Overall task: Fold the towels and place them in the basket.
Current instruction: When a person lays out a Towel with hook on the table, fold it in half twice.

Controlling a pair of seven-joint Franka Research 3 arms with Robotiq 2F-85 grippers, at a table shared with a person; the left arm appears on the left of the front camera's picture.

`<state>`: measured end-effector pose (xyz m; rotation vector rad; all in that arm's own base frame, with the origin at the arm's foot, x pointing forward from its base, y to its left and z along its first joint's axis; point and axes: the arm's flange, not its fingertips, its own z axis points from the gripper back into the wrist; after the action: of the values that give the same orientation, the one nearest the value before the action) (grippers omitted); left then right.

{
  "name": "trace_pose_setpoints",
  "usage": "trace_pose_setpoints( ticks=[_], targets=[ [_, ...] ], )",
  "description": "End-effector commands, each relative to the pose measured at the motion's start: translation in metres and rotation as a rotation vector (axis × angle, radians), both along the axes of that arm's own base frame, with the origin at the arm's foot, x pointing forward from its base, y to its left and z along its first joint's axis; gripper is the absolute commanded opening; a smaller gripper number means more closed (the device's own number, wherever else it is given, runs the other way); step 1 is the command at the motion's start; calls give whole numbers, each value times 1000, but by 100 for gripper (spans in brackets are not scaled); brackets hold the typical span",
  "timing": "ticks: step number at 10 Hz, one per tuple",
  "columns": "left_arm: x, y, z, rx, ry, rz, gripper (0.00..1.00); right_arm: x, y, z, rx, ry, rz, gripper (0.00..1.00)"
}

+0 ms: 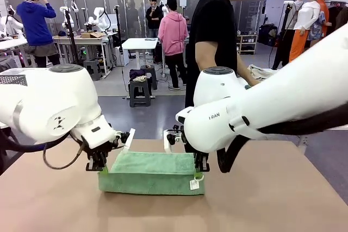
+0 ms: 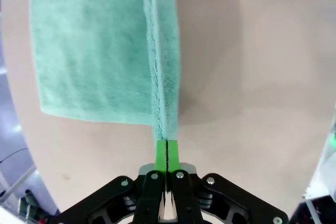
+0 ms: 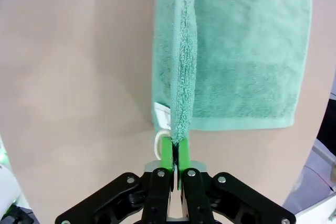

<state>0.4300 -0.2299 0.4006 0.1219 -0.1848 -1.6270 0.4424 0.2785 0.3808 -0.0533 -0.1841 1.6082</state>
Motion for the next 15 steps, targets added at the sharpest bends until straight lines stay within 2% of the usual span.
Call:
trace_pose_setpoints(
  ticks=[1,3,6,8,11,15],
  targets=[
    [34,-7,6,29,28,0,1,34,5,-2,7,12,27,5],
    [62,-8,7,46,36,19,1,62,7,-4,10,11,13,5],
    [88,-8,3,37,54,36,1,93,4,-4,12,12,-8,5],
    [79,-6,1,16,48,39,1,83,4,-5,30,6,-18,5],
    [83,-6,-1,14,51,43,1,89,5,-5,30,9,-16,5],
    [134,-10,-7,36,67,27,1,117,-9,-15,57,23,-37,5]
  ],
)
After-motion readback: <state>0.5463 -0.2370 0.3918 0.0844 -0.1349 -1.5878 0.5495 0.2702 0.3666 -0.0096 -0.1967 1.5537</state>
